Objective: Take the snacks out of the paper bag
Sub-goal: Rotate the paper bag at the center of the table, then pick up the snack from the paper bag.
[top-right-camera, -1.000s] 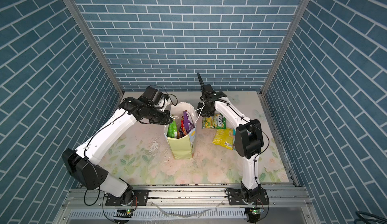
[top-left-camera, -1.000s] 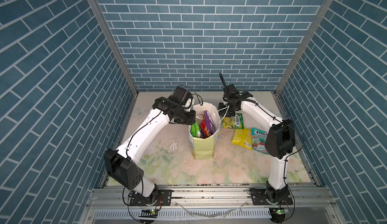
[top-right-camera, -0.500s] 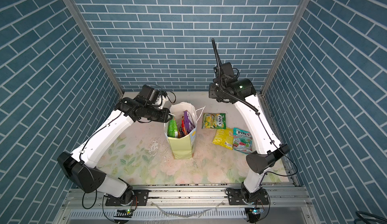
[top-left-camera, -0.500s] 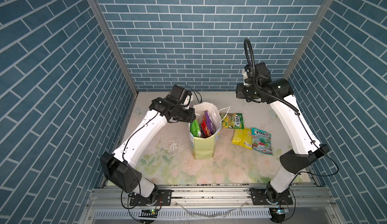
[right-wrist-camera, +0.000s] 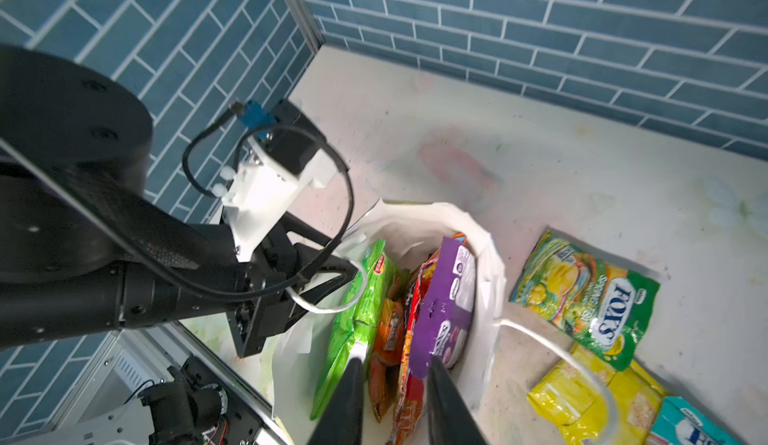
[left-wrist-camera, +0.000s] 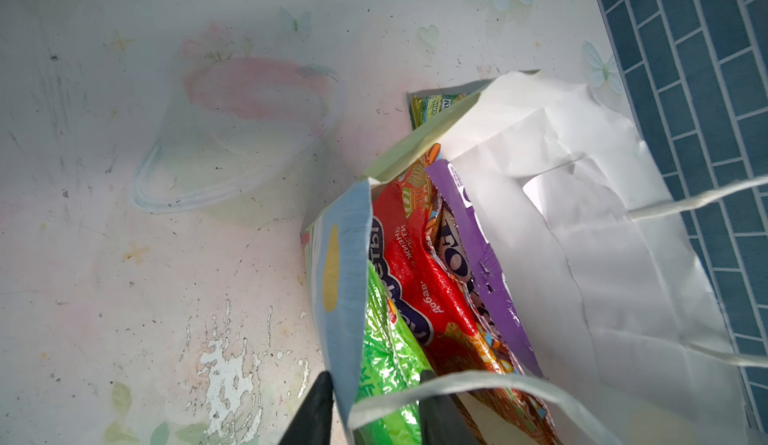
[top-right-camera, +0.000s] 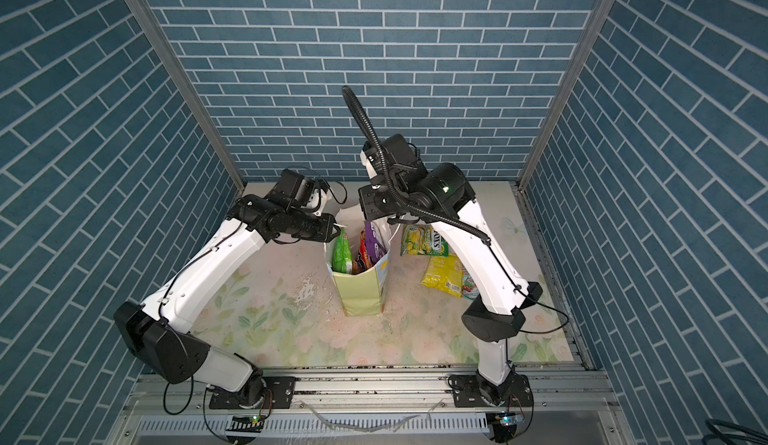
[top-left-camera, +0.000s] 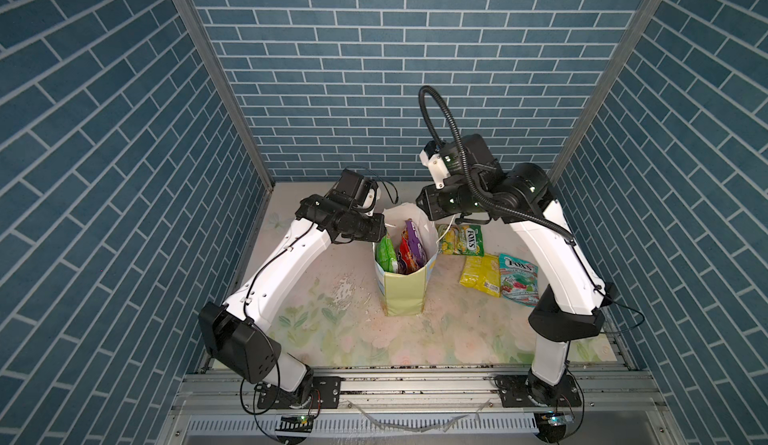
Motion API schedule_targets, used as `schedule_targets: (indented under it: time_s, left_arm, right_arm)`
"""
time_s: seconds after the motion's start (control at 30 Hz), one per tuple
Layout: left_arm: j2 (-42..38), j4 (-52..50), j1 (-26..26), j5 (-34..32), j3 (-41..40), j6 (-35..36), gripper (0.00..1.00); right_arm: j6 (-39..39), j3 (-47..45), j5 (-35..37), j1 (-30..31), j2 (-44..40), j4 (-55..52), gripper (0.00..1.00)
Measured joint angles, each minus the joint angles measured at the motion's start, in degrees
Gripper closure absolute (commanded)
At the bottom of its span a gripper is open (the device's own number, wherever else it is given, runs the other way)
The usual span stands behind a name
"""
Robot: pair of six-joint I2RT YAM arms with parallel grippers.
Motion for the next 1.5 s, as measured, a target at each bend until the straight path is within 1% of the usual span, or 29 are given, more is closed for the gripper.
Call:
schedule_targets:
  time_s: [0.27,0.57,0.9,1.03,1.17,1.33,1.5]
  left_arm:
    - [-0.44,1.97,0.11,0.5,-2.4,-0.02,0.64]
    - [-2.69,4.63,0.11,0.81,-5.46,0.0,0.63]
    - [-4.37,6.73,0.11,0.81,-7.82,-0.02,0.63]
    - [-4.63,7.43,0.11,0.68,-8.55,0.0,0.62]
    - [-5.77,7.63,0.17,0.31,-9.94,-0.15,0.59]
    - [-7.19,7.65,0.44,0.02,-10.73,-0.22,0.59]
    - [-8.15,7.87,0.74,0.0,-11.41,-0.28,0.59]
  right_arm:
    - [5.03,-0.37,0.72,2.29,7.13,-4.5,0.72]
    - [8.94,-0.35,4.55,2.45,12.11,-6.88,0.72]
    - [9.92,-0.37,8.76,2.45,15.82,-8.39,0.72]
    - [9.94,-0.35,9.33,2.45,17.18,-8.39,0.72]
    - [9.94,-0.31,9.38,2.43,18.88,-8.24,0.72]
    - [9.94,-0.24,9.51,1.92,19.93,-8.22,0.72]
    - [9.9,-0.24,11.19,1.79,20.0,-7.96,0.72]
